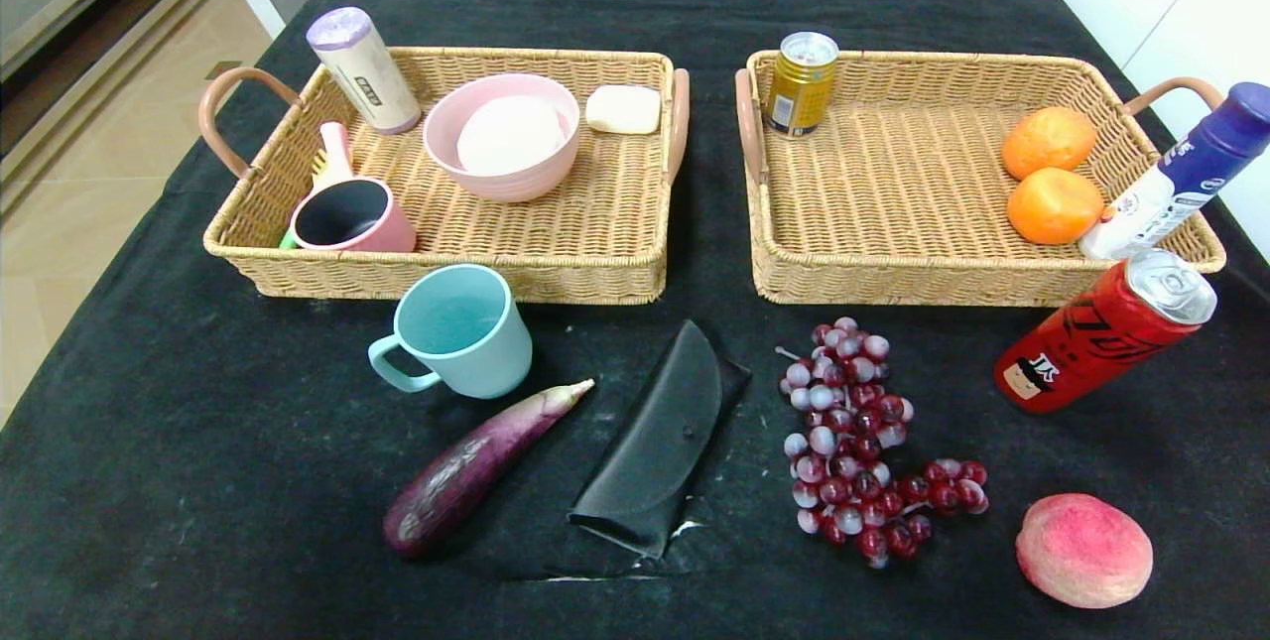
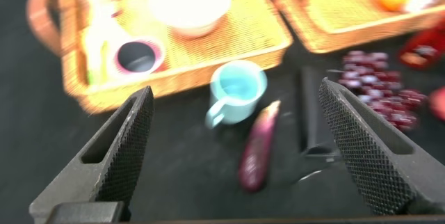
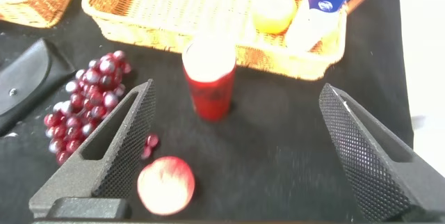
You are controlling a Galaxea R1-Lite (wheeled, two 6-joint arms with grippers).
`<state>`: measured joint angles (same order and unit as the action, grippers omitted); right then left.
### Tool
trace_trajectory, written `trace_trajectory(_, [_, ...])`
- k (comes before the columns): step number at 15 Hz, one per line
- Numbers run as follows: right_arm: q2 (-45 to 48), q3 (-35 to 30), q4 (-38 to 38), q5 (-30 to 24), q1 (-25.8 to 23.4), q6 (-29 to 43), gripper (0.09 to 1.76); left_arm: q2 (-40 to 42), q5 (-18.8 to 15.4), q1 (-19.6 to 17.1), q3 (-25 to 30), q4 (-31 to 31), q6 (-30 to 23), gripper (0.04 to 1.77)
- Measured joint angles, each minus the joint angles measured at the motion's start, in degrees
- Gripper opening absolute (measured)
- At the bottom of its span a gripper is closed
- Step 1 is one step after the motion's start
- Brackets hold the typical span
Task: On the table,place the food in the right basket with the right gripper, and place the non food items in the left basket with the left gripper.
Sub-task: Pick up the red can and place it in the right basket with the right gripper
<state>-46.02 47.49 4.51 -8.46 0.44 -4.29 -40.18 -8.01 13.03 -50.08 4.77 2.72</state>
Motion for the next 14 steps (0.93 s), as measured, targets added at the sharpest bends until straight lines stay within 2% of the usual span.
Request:
trace_trajectory(2, [-3.51,1.82,-0.05,-0.02,0.16,-0.22,1.71,-3.28,-2.73,1.33,-2.07,-0.04,0.22,1.72])
trace_trajectory(5, [-7.20,2.50,-0.79,0.26,0.90,-0.13,1.71,-7.94,-4.94,3.83,-3.47,-0.61,0.23,1.72])
trace_trajectory(8, [-9.19,1.69,-5.28,0.48,0.99,-0.09,1.71,-12.07,-5.02,7.96,-3.75,-1.85,0.20,1.72])
trace_trajectory(11, [-10.86,-0.32,-10.20,0.80,0.93,-0.20,1.71,-16.10,-5.07,10.51,-3.75,-6.36,0.15,1.72])
trace_trajectory(14, [-11.69,-2.13,-10.37,0.55,1.46,-0.28,1.71,-19.03,-4.86,14.19,-3.83,-8.05,0.02,1.72])
